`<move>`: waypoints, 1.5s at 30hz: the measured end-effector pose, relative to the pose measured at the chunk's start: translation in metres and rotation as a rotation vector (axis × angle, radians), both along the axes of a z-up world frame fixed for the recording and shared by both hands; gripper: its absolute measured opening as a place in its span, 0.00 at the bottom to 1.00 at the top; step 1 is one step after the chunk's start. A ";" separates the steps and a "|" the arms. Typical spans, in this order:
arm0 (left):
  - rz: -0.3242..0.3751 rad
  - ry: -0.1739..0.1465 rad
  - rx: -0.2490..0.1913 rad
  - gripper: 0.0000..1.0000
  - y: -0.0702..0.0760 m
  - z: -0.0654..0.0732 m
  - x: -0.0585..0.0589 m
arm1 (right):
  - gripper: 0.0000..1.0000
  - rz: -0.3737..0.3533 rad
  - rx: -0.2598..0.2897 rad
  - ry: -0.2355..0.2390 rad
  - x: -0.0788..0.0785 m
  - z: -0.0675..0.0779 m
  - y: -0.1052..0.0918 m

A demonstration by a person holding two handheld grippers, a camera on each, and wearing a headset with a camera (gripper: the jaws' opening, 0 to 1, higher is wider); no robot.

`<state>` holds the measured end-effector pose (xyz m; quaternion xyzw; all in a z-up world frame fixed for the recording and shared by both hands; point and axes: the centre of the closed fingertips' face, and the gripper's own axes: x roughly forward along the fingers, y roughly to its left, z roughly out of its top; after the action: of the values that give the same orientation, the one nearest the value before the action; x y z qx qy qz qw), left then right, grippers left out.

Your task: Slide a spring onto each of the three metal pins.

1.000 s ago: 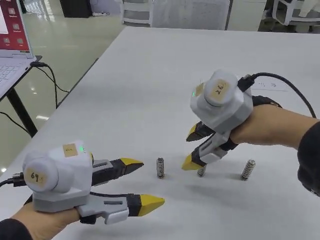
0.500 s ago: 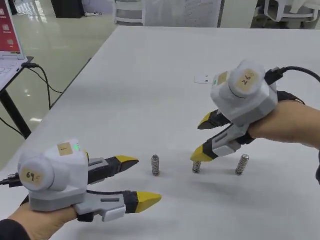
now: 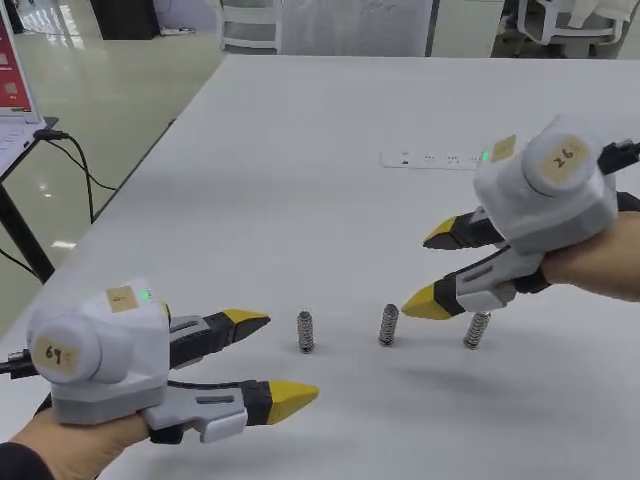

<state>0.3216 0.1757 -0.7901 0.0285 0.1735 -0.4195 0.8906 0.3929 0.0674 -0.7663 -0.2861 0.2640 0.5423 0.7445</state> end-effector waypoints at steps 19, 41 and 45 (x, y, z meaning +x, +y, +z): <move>0.016 -0.001 0.000 0.59 0.005 0.001 0.002 | 0.55 -0.142 0.084 -0.002 -0.005 -0.002 -0.049; 0.022 0.005 -0.002 0.61 0.004 0.000 -0.002 | 0.60 -0.177 0.167 -0.005 -0.030 -0.025 -0.070; 0.027 0.005 -0.006 0.62 0.005 0.000 -0.002 | 0.62 -0.188 0.189 -0.010 -0.033 -0.028 -0.071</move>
<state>0.3198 0.1809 -0.7899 0.0227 0.1747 -0.4080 0.8958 0.3604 -0.0032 -0.7940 -0.1914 0.2337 0.4913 0.8170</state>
